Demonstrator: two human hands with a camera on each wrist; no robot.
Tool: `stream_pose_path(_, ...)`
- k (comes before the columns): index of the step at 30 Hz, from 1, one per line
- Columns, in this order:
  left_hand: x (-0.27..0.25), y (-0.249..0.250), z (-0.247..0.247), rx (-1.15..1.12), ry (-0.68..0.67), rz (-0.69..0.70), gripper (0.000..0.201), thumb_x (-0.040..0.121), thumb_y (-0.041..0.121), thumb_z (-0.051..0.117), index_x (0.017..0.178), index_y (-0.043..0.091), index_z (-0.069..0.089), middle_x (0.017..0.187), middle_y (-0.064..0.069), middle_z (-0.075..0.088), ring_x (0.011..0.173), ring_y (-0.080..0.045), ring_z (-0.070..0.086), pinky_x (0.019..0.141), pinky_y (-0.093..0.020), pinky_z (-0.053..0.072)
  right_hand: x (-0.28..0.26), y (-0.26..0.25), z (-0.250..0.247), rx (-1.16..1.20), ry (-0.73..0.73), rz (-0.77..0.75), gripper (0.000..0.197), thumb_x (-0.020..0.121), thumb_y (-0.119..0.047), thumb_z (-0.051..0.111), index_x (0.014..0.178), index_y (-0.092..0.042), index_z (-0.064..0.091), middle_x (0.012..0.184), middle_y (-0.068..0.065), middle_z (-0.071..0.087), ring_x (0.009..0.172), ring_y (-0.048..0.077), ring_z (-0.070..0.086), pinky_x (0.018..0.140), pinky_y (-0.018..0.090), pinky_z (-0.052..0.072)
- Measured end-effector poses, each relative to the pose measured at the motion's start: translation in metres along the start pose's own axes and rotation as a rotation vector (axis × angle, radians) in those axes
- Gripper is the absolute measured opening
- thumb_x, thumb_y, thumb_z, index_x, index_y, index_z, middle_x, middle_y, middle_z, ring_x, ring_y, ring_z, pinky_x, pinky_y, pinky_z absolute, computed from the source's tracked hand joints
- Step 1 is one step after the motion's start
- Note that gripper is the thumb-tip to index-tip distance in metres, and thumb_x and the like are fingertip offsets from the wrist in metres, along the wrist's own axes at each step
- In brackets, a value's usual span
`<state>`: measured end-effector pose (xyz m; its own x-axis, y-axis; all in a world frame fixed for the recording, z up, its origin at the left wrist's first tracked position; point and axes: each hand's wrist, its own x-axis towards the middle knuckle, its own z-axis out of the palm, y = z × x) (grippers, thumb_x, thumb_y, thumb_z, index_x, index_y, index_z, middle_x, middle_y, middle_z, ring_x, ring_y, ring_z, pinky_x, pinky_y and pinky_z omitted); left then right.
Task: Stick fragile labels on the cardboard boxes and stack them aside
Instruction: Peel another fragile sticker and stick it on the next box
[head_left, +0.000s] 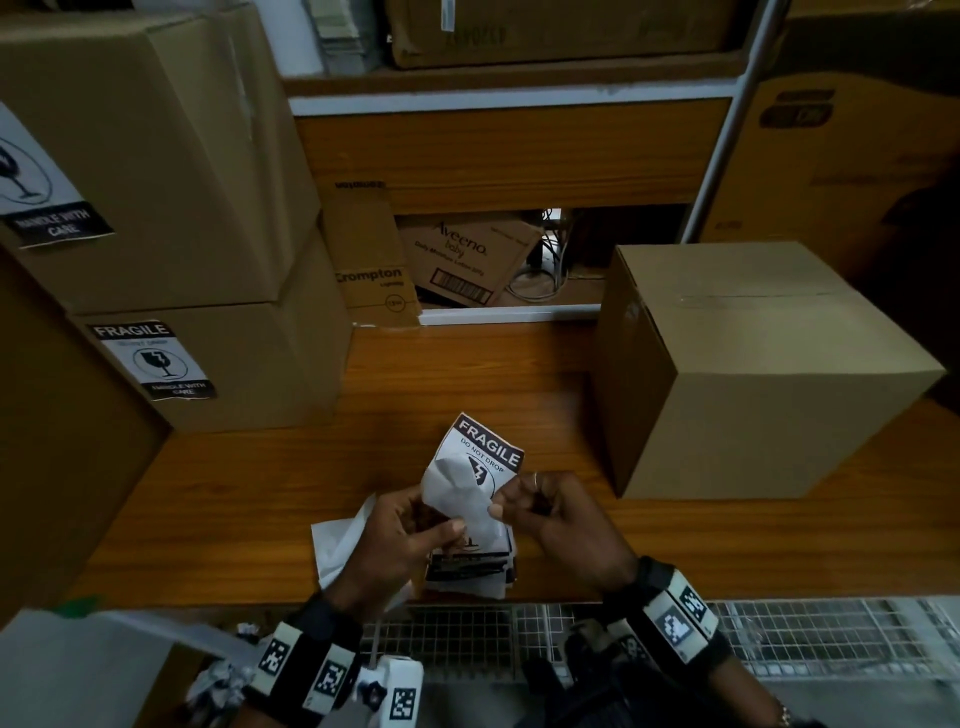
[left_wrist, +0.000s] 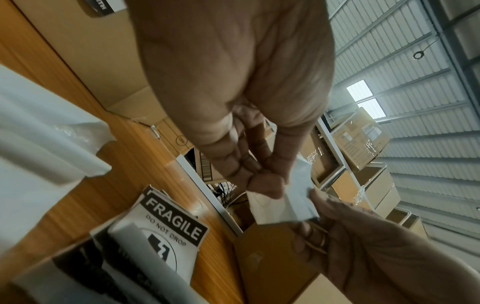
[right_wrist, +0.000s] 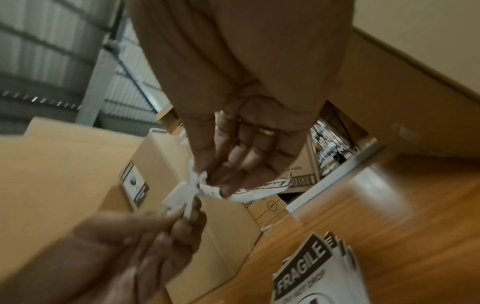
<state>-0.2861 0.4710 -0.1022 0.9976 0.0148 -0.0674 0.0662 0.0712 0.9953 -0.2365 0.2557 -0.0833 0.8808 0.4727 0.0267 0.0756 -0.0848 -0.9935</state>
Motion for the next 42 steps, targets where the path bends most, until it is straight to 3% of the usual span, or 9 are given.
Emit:
stream_pose_path(3,-0.002,-0.001,0.009,-0.062,-0.003,0.005,0.030,0.086,-0.001,0.071,0.115,0.000,0.069,0.103,-0.016,0.078,0.092,-0.026,0.075,0.077,-0.034,0.060,0.001,0.001,0.002,-0.028,0.066,-0.039,0.009,0.088,-0.020,0.080,0.087,-0.012,0.077,0.083,0.008,0.077,0.079,0.016,0.072,0.073,0.036,0.056)
stream_pose_path(5,-0.003,-0.002,0.013,-0.079,-0.046,-0.011,0.038,0.085,0.007,0.073,0.121,0.001,0.069,0.114,-0.015,0.076,0.104,-0.029,0.073,0.085,-0.037,0.060,0.000,0.003,0.003,-0.065,0.097,-0.077,0.010,0.086,-0.021,0.082,0.086,-0.012,0.078,0.086,0.003,0.078,0.083,0.016,0.074,0.076,0.034,0.059)
stream_pose_path(8,-0.005,-0.005,0.014,-0.043,-0.068,-0.013,0.031,0.085,0.011,0.074,0.114,0.003,0.074,0.110,-0.017,0.076,0.104,-0.034,0.073,0.089,-0.041,0.060,-0.002,0.004,0.004,-0.108,0.087,-0.089,0.010,0.087,-0.020,0.081,0.086,-0.011,0.078,0.087,0.000,0.078,0.083,0.013,0.073,0.076,0.029,0.058)
stream_pose_path(12,-0.004,-0.008,0.014,-0.066,-0.009,-0.022,0.028,0.083,0.011,0.075,0.109,0.003,0.076,0.107,-0.018,0.077,0.103,-0.037,0.073,0.092,-0.045,0.059,-0.009,0.006,0.004,-0.113,0.010,-0.130,0.028,0.098,-0.031,0.068,0.088,-0.006,0.077,0.090,0.009,0.075,0.087,0.027,0.071,0.080,0.047,0.057)
stream_pose_path(17,-0.004,-0.010,0.014,-0.056,0.017,0.007,0.027,0.084,0.011,0.078,0.109,0.000,0.075,0.109,-0.018,0.076,0.104,-0.036,0.073,0.092,-0.046,0.058,-0.017,0.012,0.005,-0.144,0.020,-0.100,0.011,0.083,-0.023,0.085,0.091,-0.018,0.078,0.098,-0.004,0.074,0.092,0.013,0.069,0.081,0.035,0.056)
stream_pose_path(24,-0.008,-0.007,0.018,-0.034,-0.001,-0.035,0.033,0.082,0.014,0.072,0.111,0.000,0.072,0.107,-0.017,0.077,0.103,-0.033,0.074,0.093,-0.042,0.059,-0.016,0.013,0.003,-0.121,0.073,-0.105,0.007,0.090,-0.017,0.078,0.090,-0.012,0.073,0.092,-0.001,0.072,0.085,0.024,0.067,0.077,0.043,0.056)
stream_pose_path(29,-0.008,-0.004,0.015,-0.047,-0.035,-0.085,0.037,0.081,0.012,0.073,0.117,0.000,0.069,0.113,-0.014,0.076,0.110,-0.027,0.072,0.098,-0.043,0.057,-0.015,0.000,-0.008,-0.133,0.060,-0.123,0.005,0.094,-0.011,0.073,0.089,-0.010,0.071,0.089,0.001,0.072,0.086,0.015,0.067,0.077,0.026,0.053)
stream_pose_path(34,-0.009,-0.009,0.013,-0.061,-0.089,-0.110,0.041,0.087,0.006,0.074,0.127,0.000,0.064,0.122,-0.014,0.073,0.118,-0.028,0.068,0.100,-0.041,0.055,-0.014,-0.004,-0.016,-0.160,0.057,-0.118,0.009,0.095,-0.006,0.069,0.088,-0.011,0.069,0.088,0.002,0.071,0.086,0.020,0.066,0.081,0.035,0.052)
stream_pose_path(42,-0.013,-0.002,0.014,-0.042,-0.115,-0.145,0.046,0.082,0.009,0.079,0.124,0.002,0.064,0.118,-0.011,0.075,0.115,-0.027,0.070,0.093,-0.035,0.058,-0.011,0.005,-0.016,-0.136,0.160,-0.144,0.012,0.096,-0.002,0.065,0.088,-0.011,0.066,0.090,0.002,0.069,0.092,0.018,0.066,0.083,0.029,0.052)
